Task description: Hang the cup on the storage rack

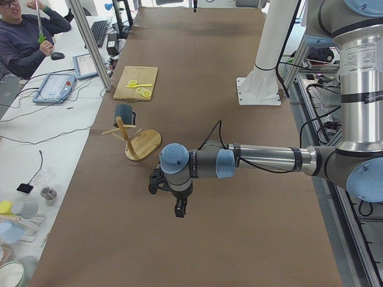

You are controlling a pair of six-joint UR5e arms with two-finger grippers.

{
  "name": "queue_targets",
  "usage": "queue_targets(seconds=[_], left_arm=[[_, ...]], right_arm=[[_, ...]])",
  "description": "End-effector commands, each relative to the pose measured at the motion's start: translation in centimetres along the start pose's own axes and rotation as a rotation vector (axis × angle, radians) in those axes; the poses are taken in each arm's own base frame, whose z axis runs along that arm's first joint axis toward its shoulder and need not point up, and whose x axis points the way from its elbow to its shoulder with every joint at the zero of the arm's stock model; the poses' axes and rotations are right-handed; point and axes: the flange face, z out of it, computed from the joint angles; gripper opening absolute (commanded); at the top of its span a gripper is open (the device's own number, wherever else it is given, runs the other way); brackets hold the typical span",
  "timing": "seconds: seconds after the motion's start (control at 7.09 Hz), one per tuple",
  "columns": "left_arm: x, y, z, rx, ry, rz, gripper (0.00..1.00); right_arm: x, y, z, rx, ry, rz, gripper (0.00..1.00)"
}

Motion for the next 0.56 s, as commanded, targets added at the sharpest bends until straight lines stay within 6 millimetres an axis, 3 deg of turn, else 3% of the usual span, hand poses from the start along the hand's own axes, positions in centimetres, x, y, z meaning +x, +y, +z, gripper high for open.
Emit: queue_targets(seconds=[0.0, 0.42], left_arm=[[-0.01, 0.01, -0.01, -0.001, -0.003, 0.001, 0.99], [0.14, -0.03, -0.17, 0.002, -0.003, 0.004, 0.99]], right_arm=[[0.0, 0.0, -0.02, 0.001, 0.001, -0.001, 1.0], [0.0, 0.0, -0.02, 0.001, 0.001, -0.001, 1.0]])
